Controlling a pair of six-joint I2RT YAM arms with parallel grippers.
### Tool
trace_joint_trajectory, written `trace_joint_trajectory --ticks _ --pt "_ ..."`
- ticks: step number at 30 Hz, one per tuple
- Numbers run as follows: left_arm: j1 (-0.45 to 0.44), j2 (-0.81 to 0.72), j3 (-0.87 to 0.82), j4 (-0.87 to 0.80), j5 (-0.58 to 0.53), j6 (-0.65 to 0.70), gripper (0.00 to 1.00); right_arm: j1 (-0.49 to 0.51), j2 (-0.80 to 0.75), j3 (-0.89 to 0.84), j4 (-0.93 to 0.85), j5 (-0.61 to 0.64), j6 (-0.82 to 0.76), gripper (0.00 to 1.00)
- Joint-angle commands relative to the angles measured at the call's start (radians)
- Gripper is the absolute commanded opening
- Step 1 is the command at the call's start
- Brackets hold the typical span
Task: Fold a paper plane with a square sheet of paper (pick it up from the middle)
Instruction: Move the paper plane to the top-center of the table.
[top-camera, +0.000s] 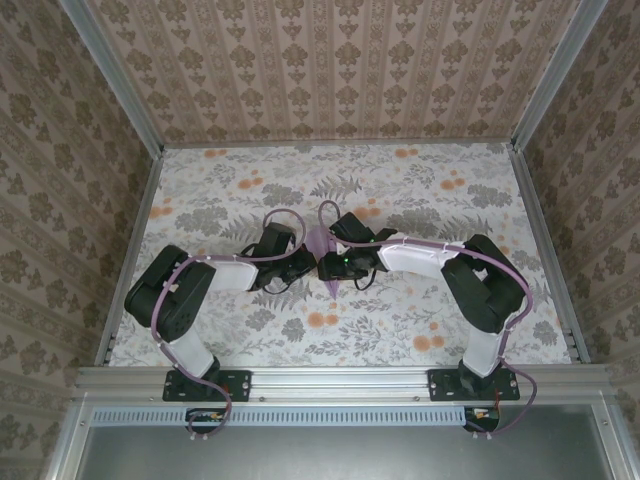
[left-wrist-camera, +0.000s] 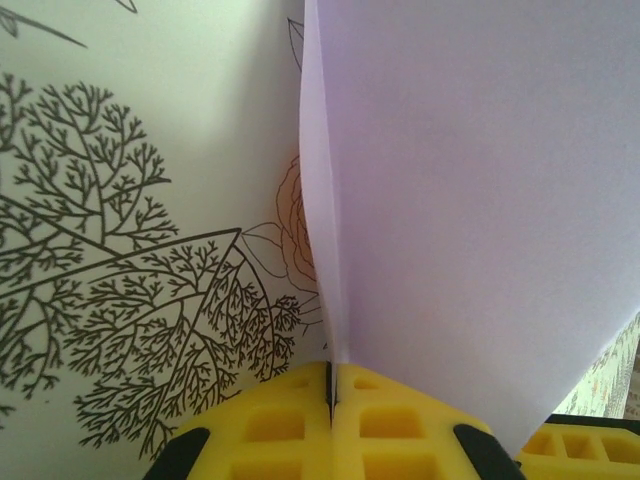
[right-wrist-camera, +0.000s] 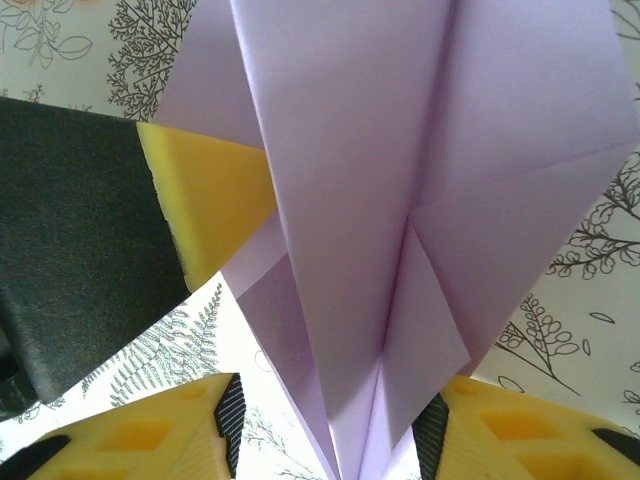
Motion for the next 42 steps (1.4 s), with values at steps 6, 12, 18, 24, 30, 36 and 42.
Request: trace_joint_trajectory --ticks 6,12,18,24,30,36,42 --pt "0.011 0.015 -0.012 0.029 0.026 -0.013 0.00 0.015 0.040 0.044 -0.041 0.019 -0.035 0.51" --pt "0.012 0.015 -0.014 0.029 0.029 -0.013 0.00 0.017 0.060 0.066 -0.074 0.073 -0.030 0.39" --pt "0.013 0.010 -0.015 0.027 0.035 -0.017 0.03 0.019 0.080 0.091 -0.109 0.118 -0.027 0.22" --pt "0.041 -0.051 -0.019 -0.051 0.009 0.005 0.31 0.014 0.045 0.106 -0.188 0.215 -0.074 0.09" --pt "0.085 -0.144 -0.014 -0.196 -0.046 0.076 0.59 -0.006 -0.011 0.106 -0.262 0.299 -0.105 0.09" --pt "0.119 -0.207 0.011 -0.346 -0.118 0.138 0.77 -0.019 0.037 0.129 -0.295 0.315 -0.098 0.14" --pt "0.135 -0.246 0.024 -0.444 -0.179 0.187 0.91 -0.022 0.088 0.170 -0.295 0.303 -0.100 0.19"
